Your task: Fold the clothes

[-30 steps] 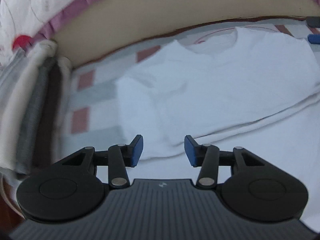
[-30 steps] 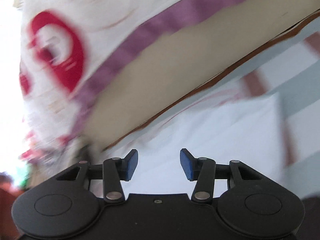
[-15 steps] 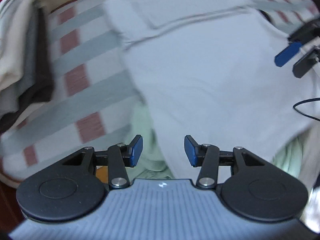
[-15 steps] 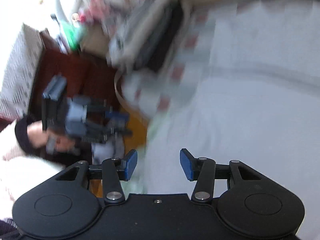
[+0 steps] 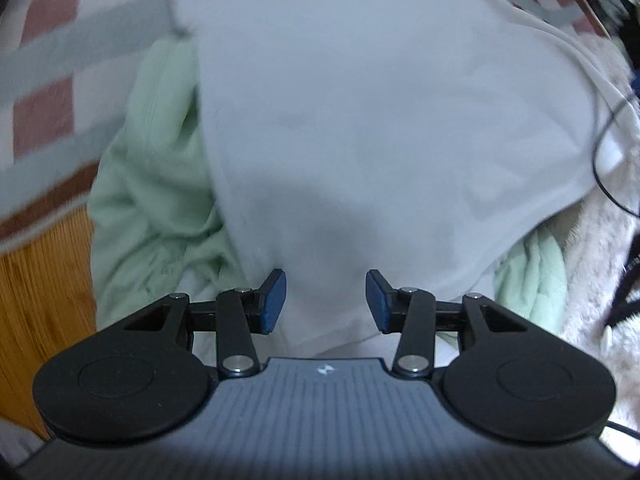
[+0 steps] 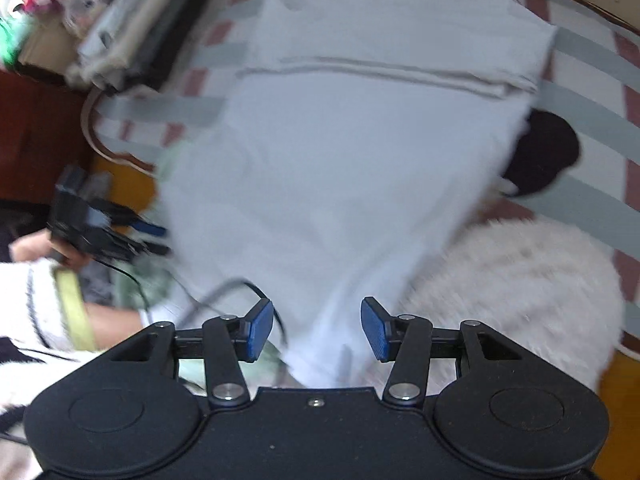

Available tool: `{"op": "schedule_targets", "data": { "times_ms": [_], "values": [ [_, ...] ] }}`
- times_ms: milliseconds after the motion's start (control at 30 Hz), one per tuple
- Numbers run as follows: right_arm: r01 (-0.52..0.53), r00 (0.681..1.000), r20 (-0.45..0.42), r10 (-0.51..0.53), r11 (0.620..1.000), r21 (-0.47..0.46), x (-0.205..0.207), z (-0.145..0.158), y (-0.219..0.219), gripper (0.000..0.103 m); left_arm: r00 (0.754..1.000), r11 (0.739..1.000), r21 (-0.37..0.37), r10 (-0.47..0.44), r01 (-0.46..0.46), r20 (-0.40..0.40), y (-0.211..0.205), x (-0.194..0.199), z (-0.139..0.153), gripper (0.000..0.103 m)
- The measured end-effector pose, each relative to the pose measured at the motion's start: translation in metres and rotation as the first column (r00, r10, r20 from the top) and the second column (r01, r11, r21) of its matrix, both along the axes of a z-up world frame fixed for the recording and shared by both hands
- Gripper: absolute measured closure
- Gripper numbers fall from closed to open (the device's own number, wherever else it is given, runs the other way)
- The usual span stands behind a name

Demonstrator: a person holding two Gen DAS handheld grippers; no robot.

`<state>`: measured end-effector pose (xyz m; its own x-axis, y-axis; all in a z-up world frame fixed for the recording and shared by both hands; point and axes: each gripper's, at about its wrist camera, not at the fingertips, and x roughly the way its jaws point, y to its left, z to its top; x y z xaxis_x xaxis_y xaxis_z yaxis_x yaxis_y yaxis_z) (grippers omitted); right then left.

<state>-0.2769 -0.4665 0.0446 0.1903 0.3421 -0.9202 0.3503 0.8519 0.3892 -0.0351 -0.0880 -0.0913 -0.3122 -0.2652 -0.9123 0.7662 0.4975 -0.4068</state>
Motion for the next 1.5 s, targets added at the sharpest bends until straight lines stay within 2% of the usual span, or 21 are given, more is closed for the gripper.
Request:
{"op": "schedule_targets", "data": {
  "times_ms": [133,267,400,467,500,533,733,833,933,1033,1167,1333,1400,1433,1467,1500],
  "values": [
    [-0.009,0.999,-0.032,0.01,1.0,0.029,-0.013,-0.013,0.008,0.046,0.999,0.998,0.048,0.028,-0.027,-0.026,0.006,-0.007,-0.014,0.059],
    [0.011,0.999,-0.046,-0.009,0.999,0.032,-0.014,-0.029,0.017,0.043,0.992,0.997,0.032,0.079,-0.076,-0.103,0.009,-0.01,-0.024,0.055],
    [0.033,0.999,-0.041,-0.032,0.999,0.034,-0.014,-0.039,0.024,0.044,0.983,0.992,0.016,0.13,-0.129,-0.132,0.012,-0.008,-0.028,0.049],
    [0.04,0.999,-0.011,-0.04,0.999,0.017,-0.015,-0.036,0.024,0.059,0.978,0.988,0.019,0.154,-0.153,-0.144,0.012,-0.005,-0.029,0.044],
    [0.034,0.999,0.002,-0.034,0.999,-0.011,-0.015,-0.034,0.024,0.08,0.975,0.986,0.023,0.166,-0.164,-0.148,0.013,-0.003,-0.028,0.043],
    [0.028,1.0,0.015,-0.028,0.999,-0.038,-0.016,-0.031,0.025,0.092,0.975,0.984,0.027,0.178,-0.176,-0.136,0.013,-0.001,-0.027,0.043],
    [0.0,0.996,0.091,0.019,0.98,-0.201,-0.02,-0.013,0.028,0.095,0.983,0.984,0.008,0.181,-0.181,-0.033,0.008,-0.004,-0.015,0.043],
    [-0.023,0.99,0.129,0.061,0.96,-0.28,-0.021,-0.001,0.032,0.097,0.99,0.99,0.017,0.139,-0.139,0.034,0.0,-0.015,-0.012,0.043],
    [-0.048,0.981,0.163,0.107,0.942,-0.333,-0.022,0.014,0.037,0.097,0.989,0.992,0.035,0.116,-0.12,0.086,-0.004,-0.021,-0.008,0.043],
    [-0.081,0.98,0.14,0.139,0.932,-0.352,-0.021,0.011,0.039,0.094,0.969,0.975,0.118,0.162,-0.185,0.186,-0.002,-0.017,-0.011,0.035],
    [-0.107,0.984,0.093,0.153,0.921,-0.375,-0.021,-0.001,0.046,0.086,0.96,0.968,0.092,0.214,-0.233,0.182,0.003,-0.009,-0.005,0.035],
    [-0.126,0.984,0.062,0.165,0.906,-0.404,-0.021,-0.008,0.055,0.063,0.975,0.986,0.049,0.148,-0.158,0.168,-0.007,-0.014,-0.009,0.036],
    [-0.136,0.984,0.05,0.171,0.905,-0.404,-0.021,-0.01,0.059,0.053,0.975,0.985,0.05,0.158,-0.168,0.159,-0.008,-0.014,-0.011,0.035],
    [-0.146,0.983,0.045,0.179,0.903,-0.404,-0.021,-0.01,0.062,0.051,0.974,0.984,0.051,0.164,-0.173,0.155,-0.009,-0.015,-0.012,0.035],
    [-0.152,0.981,0.046,0.186,0.901,-0.407,-0.021,-0.011,0.063,0.051,0.974,0.984,0.046,0.162,-0.171,0.157,-0.008,-0.015,-0.011,0.037],
    [-0.152,0.98,0.056,0.191,0.899,-0.412,-0.022,-0.013,0.063,0.052,0.974,0.986,0.042,0.149,-0.158,0.171,-0.008,-0.016,-0.01,0.05]
  ]
}}
